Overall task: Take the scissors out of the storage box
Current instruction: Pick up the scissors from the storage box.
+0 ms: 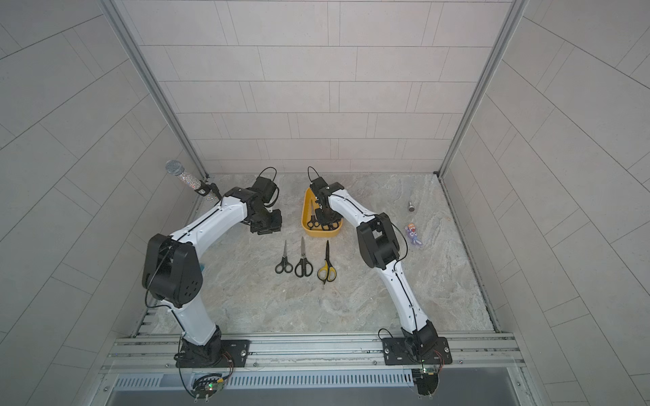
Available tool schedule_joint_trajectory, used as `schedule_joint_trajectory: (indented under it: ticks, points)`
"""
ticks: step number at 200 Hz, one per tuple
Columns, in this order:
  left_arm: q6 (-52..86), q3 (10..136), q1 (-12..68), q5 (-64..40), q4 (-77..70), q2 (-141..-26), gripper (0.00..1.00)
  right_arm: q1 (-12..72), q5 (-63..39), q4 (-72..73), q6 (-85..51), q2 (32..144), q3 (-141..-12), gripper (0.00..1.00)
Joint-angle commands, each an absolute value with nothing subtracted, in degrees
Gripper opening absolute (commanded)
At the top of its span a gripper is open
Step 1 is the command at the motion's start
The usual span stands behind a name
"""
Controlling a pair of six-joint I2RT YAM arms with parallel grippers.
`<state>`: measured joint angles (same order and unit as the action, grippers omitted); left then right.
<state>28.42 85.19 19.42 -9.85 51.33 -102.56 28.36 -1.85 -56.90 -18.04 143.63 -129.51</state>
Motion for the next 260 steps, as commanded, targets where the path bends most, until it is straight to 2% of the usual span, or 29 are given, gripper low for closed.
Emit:
schedule_joint_trajectory:
  ticks: [1,100,183,260]
  points:
    - [27.8,85.0,19.0,-9.4,52.7,-101.8,0.35,28.3,-0.6,-62.4,-18.9,147.9,-132.0,0.35]
    - [27.9,84.9,18.5,-9.7,52.9,-102.0,0.35,28.4,-1.9,-61.4,-20.1,147.3,-132.5,0.0]
    - [28.3,85.0,18.4,-9.8,52.0,-101.6,0.35,28.4,-5.7,-58.6,-22.3,136.4,-132.4,0.0]
    - [28.9,84.9,18.4,-10.4,51.1,-100.8,0.35,28.9,-4.1,-57.5,-23.3,125.8,-123.5,0.0]
